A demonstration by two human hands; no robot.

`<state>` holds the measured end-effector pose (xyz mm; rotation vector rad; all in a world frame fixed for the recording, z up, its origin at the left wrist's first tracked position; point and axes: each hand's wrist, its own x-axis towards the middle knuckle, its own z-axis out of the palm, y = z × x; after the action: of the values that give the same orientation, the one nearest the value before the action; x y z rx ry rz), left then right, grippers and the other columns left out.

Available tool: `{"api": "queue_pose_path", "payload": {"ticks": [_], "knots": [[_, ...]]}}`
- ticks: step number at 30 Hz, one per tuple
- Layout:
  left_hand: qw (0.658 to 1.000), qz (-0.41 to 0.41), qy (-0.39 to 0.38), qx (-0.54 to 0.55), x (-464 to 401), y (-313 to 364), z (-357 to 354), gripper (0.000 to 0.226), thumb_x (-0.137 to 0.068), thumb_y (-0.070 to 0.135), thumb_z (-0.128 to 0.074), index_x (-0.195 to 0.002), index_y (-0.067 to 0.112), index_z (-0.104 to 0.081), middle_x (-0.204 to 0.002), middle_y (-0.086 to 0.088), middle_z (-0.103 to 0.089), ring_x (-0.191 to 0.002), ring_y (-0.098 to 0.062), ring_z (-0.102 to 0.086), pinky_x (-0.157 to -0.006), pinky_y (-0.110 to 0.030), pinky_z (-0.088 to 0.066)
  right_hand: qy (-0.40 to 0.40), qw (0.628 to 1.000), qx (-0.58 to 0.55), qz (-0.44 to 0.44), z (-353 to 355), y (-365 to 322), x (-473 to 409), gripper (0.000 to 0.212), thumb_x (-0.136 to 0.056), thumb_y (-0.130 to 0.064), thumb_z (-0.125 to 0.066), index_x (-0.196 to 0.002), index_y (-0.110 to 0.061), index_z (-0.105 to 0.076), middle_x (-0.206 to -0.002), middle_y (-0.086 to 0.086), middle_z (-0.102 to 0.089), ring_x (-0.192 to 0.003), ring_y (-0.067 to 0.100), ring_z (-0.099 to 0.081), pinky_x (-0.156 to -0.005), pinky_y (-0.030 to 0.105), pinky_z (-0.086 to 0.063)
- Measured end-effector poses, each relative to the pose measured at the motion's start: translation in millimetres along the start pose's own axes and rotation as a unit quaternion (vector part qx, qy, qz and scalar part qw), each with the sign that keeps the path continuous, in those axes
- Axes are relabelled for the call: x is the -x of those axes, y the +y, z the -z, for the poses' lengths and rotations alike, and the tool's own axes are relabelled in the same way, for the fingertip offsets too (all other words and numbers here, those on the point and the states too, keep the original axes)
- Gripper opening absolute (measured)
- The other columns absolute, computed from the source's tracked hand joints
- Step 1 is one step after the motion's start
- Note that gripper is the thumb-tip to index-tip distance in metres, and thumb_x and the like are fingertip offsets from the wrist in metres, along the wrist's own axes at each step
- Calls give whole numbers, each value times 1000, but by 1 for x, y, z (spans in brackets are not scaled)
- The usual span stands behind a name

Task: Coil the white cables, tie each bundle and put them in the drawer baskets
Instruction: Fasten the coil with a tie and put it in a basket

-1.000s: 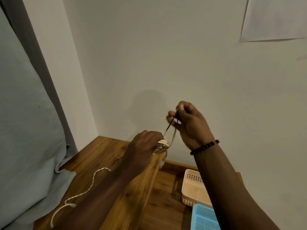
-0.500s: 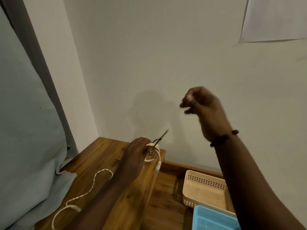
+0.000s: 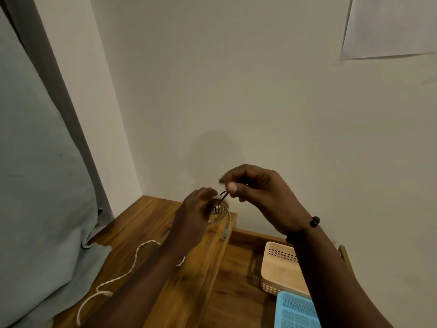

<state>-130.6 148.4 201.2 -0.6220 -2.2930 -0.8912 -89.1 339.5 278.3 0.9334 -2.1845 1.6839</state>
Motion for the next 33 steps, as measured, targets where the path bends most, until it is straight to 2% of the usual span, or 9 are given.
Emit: {"api": "queue_pose_path", "payload": {"ticks": [2,7,10,13,17,21,27,30,33], "knots": [[1000,16,6,-3,0,1,-1,21,-91,8,-61,-112,12,-63,-105,-4,-67,-92,-13,-62,-79,-26,-55,22,999,22,8,-7,3,-2,13,-91,-16,-64,-100,-10,-71,-92,-3,-72,-81,10,-65,-71,25,-53],[999,38,-21,-14,2,3,-3,13,-96,16,-55,-108,17,-61,-95,5,-63,-84,-9,-61,-73,-26,-57,55,998,1,10,-6,5,0,15,-87,-11,-68,-101,-8,-71,-84,1,-71,-73,11,-65,-70,23,-55],[998,54,-20,-24,0,6,-7,10,-97,19,-53,-106,18,-58,-89,6,-62,-75,-8,-61,-63,-22,-54,77,991,103,48,-8,0,1,13,-85,-14,-70,-98,-12,-72,-82,-9,-70,-73,3,-66,-67,14,-52],[997,73,-8,-20,-4,7,-9,12,-96,18,-54,-107,15,-58,-89,5,-62,-77,-8,-61,-63,-15,-49,70,979,180,60,-7,-3,0,21,-86,-17,-69,-107,-17,-69,-89,-12,-70,-85,-3,-65,-75,7,-50],[997,69,17,-33,-7,-1,-5,12,-98,21,-52,-106,14,-57,-96,-3,-67,-83,-13,-64,-67,-31,-59,54,956,288,1,4,5,0,25,-89,-3,-64,-108,-18,-69,-91,-7,-69,-77,-1,-62,-72,4,-48],[995,65,47,-61,-10,-8,-4,13,-97,21,-52,-105,12,-58,-96,-4,-67,-82,-15,-63,-63,-31,-58,63,908,410,-62,8,21,-2,19,-94,-10,-58,-106,-20,-69,-99,-2,-66,-85,12,-60,-70,18,-46],[991,65,61,-100,-9,-13,-3,12,-94,18,-59,-104,12,-59,-92,-4,-67,-77,-14,-62,-58,-21,-50,18,897,426,-120,2,36,4,13,-97,-13,-54,-106,-16,-62,-104,2,-65,-83,10,-52,-65,13,-36],[987,62,43,-144,-6,-14,-8,12,-92,17,-63,-103,12,-60,-90,-5,-68,-74,-14,-60,-58,-26,-53,7,911,408,-55,-10,24,6,15,-95,-7,-55,-103,-15,-63,-102,0,-63,-84,11,-55,-67,11,-39],[988,16,28,-151,-5,-7,-15,23,-83,11,-74,-103,10,-62,-88,-6,-69,-72,-14,-61,-58,-25,-54,7,900,434,49,-33,11,14,17,-86,1,-64,-95,-14,-64,-92,2,-63,-78,15,-56,-66,20,-47]]}}
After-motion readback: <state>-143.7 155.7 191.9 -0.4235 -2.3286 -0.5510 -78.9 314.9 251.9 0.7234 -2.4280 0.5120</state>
